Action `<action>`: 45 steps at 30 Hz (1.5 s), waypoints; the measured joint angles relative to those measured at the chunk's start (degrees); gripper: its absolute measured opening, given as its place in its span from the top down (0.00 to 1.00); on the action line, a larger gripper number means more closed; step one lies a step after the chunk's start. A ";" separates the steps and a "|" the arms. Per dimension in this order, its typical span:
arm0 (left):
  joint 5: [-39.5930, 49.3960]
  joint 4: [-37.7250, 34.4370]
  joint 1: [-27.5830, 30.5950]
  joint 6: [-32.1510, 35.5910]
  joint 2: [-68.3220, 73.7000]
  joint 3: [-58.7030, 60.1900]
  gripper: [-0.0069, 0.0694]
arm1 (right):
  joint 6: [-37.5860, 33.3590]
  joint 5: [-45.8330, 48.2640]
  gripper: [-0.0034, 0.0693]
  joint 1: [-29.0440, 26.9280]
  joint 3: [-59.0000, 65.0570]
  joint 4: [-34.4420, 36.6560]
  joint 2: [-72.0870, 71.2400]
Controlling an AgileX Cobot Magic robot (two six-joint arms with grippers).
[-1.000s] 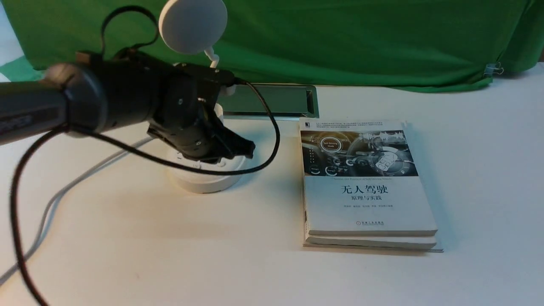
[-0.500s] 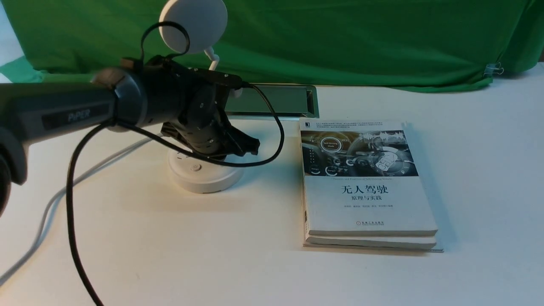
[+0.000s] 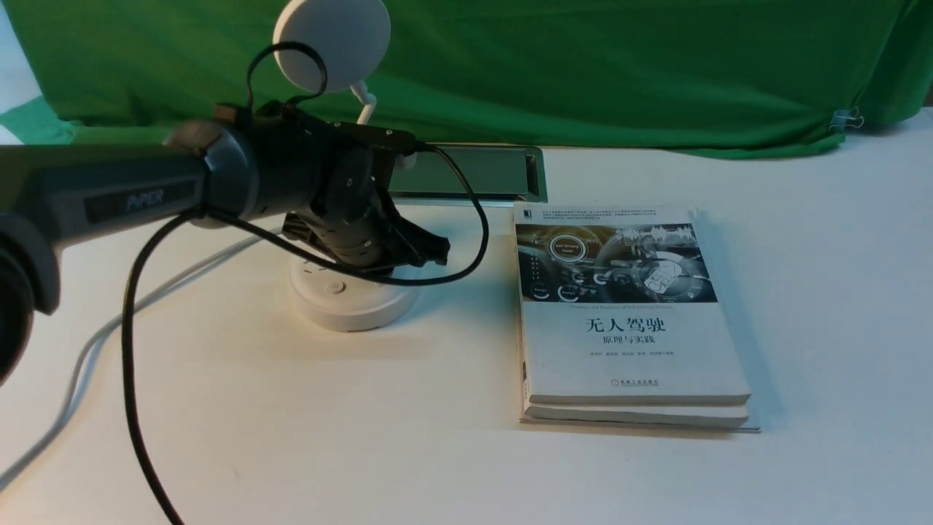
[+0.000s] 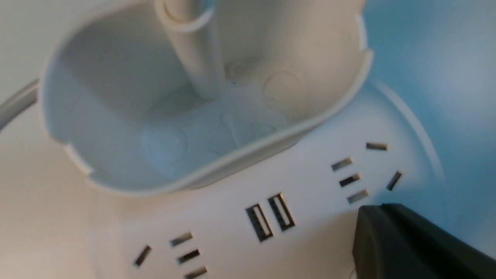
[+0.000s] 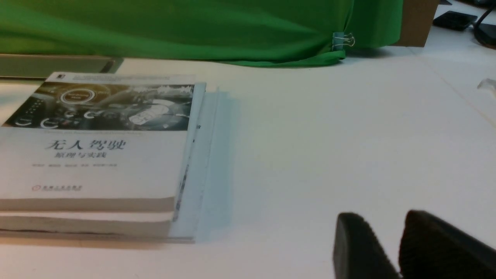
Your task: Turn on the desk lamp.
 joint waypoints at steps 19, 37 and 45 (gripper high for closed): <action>4.96 -1.25 0.00 0.03 -0.49 -1.42 0.91 | 0.00 0.00 0.63 0.00 0.00 0.00 0.00; 3.26 -3.36 0.06 0.33 0.37 -2.53 0.91 | 0.00 0.00 0.63 0.00 0.00 0.00 0.00; 8.65 -7.33 -1.15 1.50 -9.79 -1.73 0.91 | 0.00 0.00 0.63 0.00 0.00 0.00 0.00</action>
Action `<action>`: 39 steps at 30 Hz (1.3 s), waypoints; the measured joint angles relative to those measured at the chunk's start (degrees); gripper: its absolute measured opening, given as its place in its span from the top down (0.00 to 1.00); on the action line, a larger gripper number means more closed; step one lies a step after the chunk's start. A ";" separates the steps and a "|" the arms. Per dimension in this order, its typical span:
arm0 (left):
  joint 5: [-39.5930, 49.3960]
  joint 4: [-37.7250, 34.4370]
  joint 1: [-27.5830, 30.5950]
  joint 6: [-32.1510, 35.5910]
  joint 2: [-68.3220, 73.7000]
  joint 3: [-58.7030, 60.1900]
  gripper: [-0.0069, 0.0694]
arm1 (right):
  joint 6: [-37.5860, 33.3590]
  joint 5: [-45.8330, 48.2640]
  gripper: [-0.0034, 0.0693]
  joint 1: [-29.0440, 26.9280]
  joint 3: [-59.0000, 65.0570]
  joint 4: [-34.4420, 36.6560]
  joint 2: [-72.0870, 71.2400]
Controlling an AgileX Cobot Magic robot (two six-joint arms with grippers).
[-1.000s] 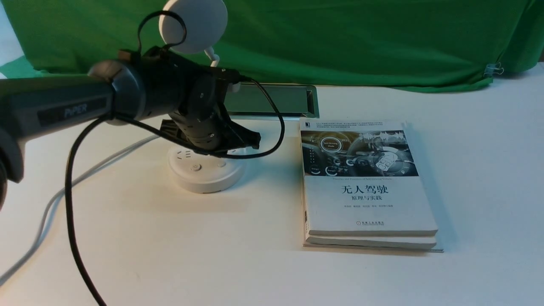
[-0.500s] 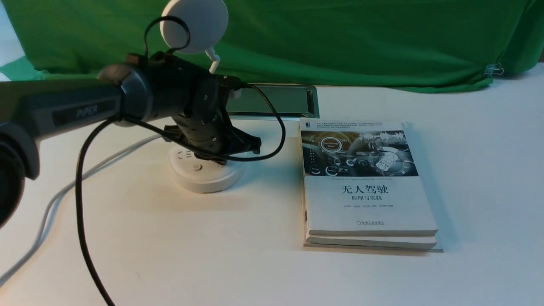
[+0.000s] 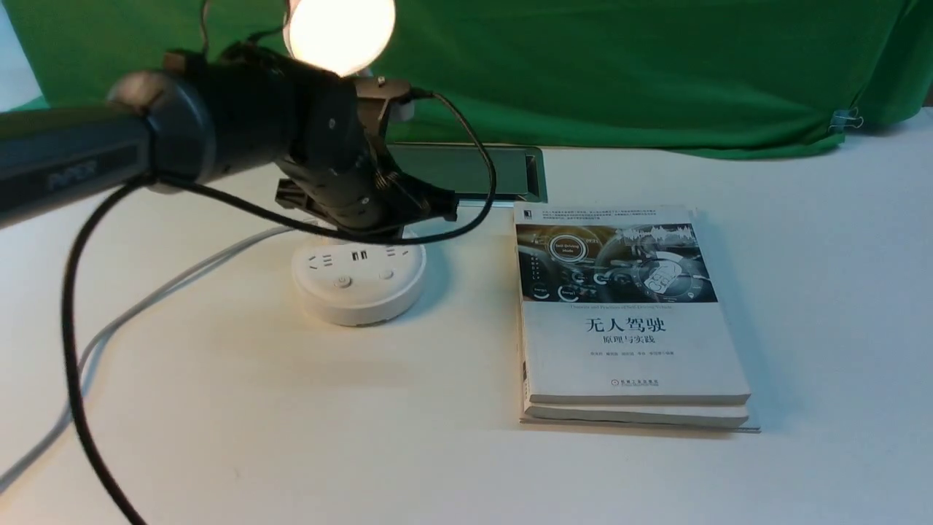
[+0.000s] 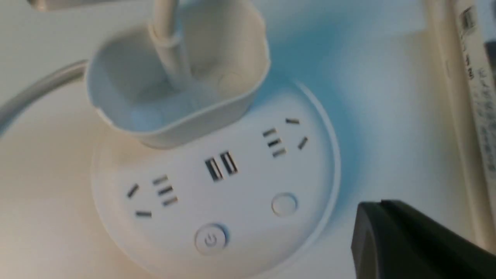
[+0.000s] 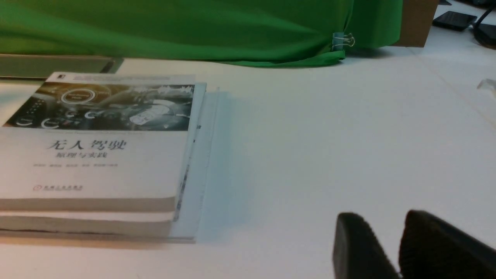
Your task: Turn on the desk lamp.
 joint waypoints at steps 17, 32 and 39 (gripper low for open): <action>-9.15 -14.45 -5.30 11.91 -15.79 19.41 0.91 | 0.00 0.00 0.63 0.00 0.00 0.00 0.00; -3.34 -15.18 -5.05 13.48 -15.80 26.31 0.91 | 0.00 0.00 0.63 0.00 0.00 0.00 0.00; -18.60 -16.00 -5.05 11.63 -15.69 37.49 0.91 | 0.00 0.00 0.63 0.00 0.00 0.00 0.00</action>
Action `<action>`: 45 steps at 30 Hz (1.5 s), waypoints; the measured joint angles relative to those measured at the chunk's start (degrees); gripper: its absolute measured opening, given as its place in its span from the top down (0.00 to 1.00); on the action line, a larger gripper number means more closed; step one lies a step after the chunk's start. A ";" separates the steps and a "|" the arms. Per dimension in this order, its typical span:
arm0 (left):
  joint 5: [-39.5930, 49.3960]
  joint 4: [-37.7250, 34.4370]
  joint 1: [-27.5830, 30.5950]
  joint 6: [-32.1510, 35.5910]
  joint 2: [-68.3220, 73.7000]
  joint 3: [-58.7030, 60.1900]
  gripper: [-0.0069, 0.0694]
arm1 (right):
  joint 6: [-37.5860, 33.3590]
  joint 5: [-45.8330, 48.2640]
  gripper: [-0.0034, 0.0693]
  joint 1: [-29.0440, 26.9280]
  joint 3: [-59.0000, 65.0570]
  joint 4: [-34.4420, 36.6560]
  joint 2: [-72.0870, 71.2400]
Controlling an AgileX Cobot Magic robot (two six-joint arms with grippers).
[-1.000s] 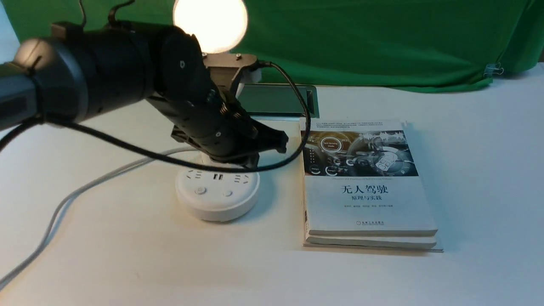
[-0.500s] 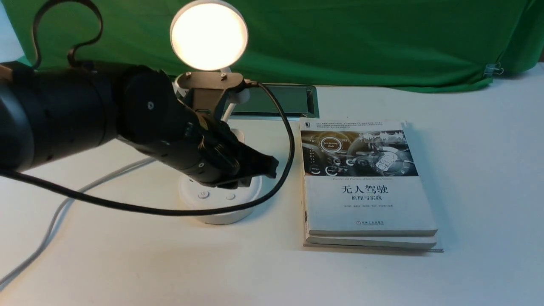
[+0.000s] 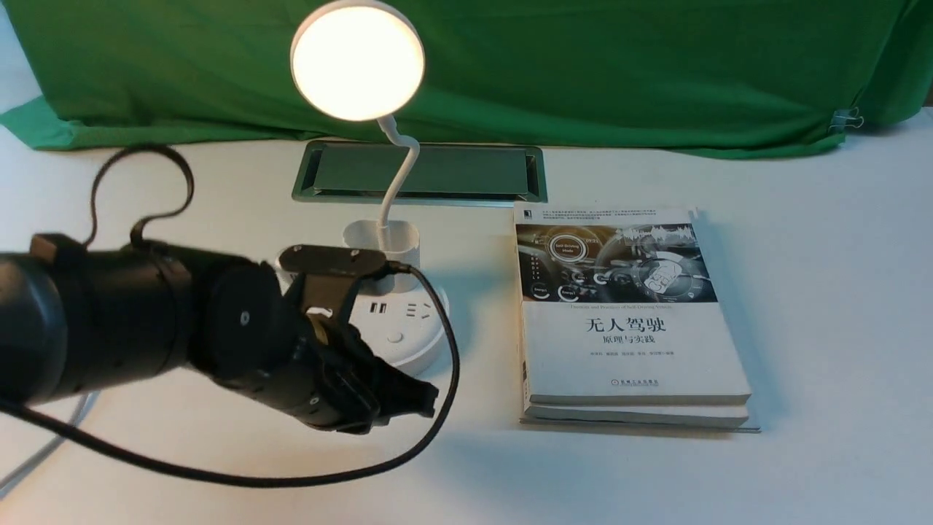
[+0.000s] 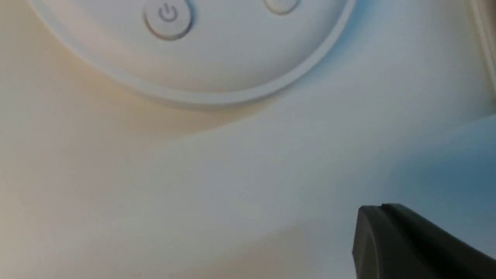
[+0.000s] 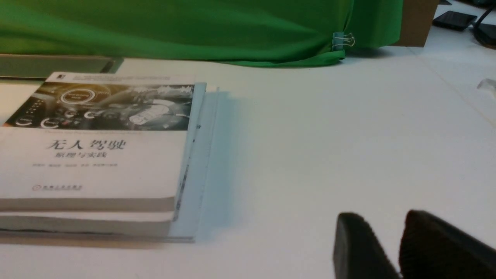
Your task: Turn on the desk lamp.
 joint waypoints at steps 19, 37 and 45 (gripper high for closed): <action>-8.79 -0.61 5.62 -2.58 14.37 -7.71 0.91 | 0.00 0.00 0.63 0.00 0.00 0.00 0.00; -4.17 -0.30 -2.40 2.89 -23.04 5.69 0.91 | 0.00 0.00 0.63 0.00 0.00 0.00 0.00; -13.79 4.66 -2.69 3.53 -47.61 21.27 0.91 | 0.00 0.00 0.63 0.00 0.00 0.00 0.00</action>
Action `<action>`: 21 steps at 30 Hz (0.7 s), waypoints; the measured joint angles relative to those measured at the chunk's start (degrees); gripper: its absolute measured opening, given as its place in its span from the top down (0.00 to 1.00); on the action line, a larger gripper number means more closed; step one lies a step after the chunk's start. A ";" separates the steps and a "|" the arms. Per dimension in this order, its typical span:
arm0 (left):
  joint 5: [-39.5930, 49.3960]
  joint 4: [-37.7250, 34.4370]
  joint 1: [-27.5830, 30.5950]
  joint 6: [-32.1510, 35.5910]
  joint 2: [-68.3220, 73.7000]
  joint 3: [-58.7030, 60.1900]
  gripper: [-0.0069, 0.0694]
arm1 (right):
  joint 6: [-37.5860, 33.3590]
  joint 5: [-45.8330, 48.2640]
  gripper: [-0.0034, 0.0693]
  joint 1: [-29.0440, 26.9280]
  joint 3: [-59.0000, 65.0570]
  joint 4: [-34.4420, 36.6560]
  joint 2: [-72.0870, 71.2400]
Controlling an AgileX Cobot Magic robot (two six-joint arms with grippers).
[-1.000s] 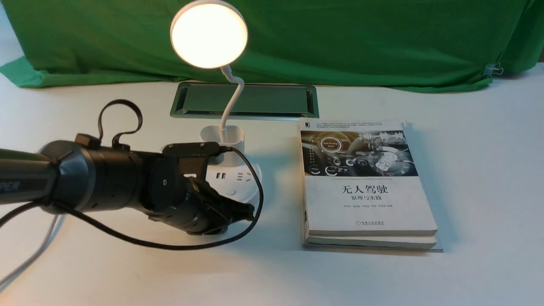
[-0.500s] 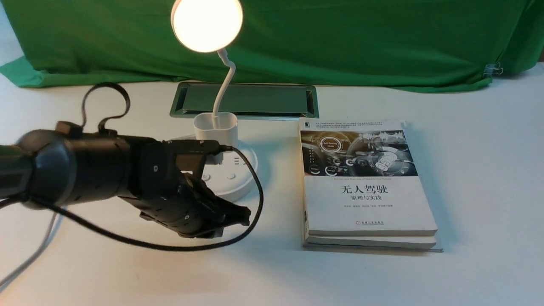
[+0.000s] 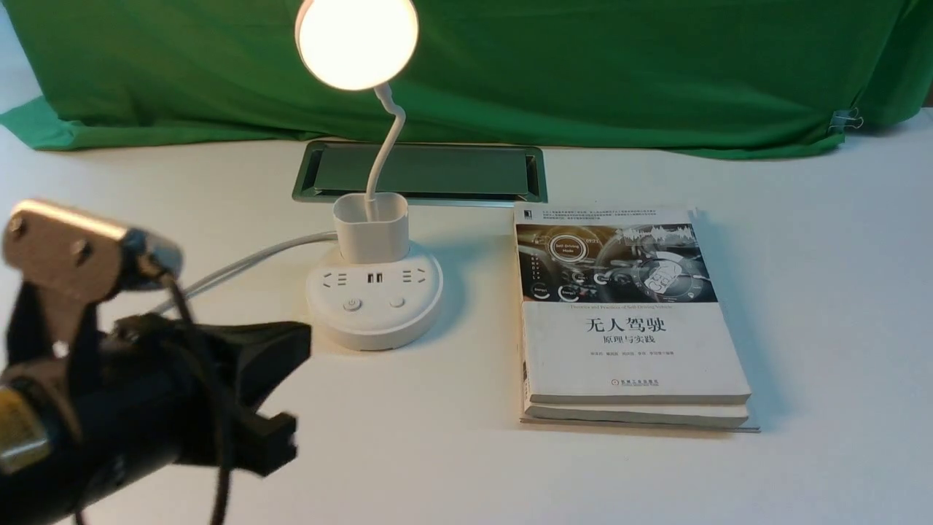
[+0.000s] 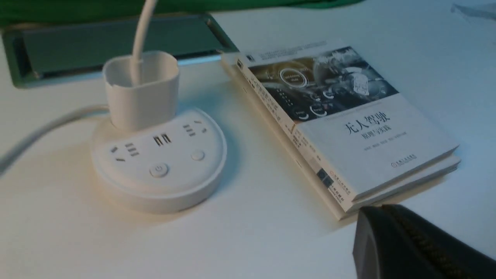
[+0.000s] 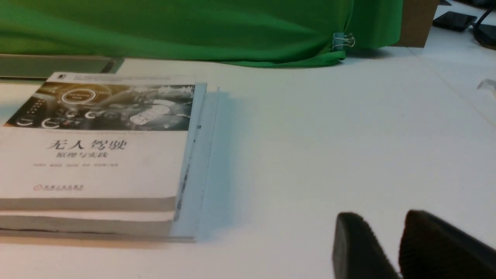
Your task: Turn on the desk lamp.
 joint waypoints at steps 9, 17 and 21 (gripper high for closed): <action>0.11 11.36 1.54 -1.69 -21.74 8.30 0.91 | 0.00 0.00 0.63 0.00 0.00 0.00 0.00; 0.54 27.90 3.23 -12.06 -37.94 13.83 0.91 | 0.00 0.00 0.63 0.00 0.00 0.00 0.00; 0.01 31.79 10.64 -23.92 -43.69 17.96 0.91 | 0.00 0.05 0.63 0.00 0.00 0.00 0.00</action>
